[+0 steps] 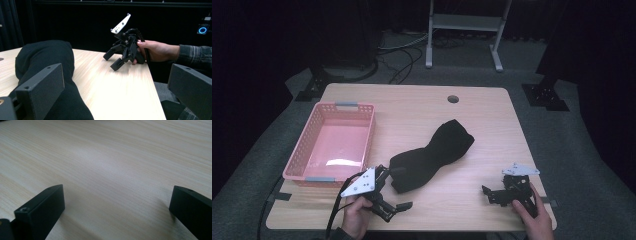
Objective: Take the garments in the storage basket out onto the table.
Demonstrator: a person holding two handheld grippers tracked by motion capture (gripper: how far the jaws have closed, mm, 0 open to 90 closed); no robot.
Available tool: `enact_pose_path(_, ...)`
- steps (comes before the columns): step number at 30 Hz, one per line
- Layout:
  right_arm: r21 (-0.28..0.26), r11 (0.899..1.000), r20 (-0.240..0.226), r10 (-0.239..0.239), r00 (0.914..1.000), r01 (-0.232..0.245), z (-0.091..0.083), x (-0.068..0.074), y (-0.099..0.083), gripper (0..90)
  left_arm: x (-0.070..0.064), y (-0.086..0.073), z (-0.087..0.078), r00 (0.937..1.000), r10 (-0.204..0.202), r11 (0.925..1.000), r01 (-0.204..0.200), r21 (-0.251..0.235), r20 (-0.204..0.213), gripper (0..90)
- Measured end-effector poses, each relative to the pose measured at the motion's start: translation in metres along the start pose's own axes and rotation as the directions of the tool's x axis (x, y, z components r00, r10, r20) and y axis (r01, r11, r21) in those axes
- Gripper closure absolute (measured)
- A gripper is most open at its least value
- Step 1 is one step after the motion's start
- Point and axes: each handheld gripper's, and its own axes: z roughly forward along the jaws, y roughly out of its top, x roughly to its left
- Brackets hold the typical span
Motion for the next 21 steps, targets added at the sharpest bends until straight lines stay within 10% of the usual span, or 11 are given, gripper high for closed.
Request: enact_pose_path(21, 0.0, 1.0, -0.002, -0.003, 1.0, 0.003, -0.0007, 0.0, -0.0007, 0.0, 0.001, -0.0057, 0.0004, 0.999, 0.037, 0.9993, -0.037, 0.001, -0.025, 0.0)
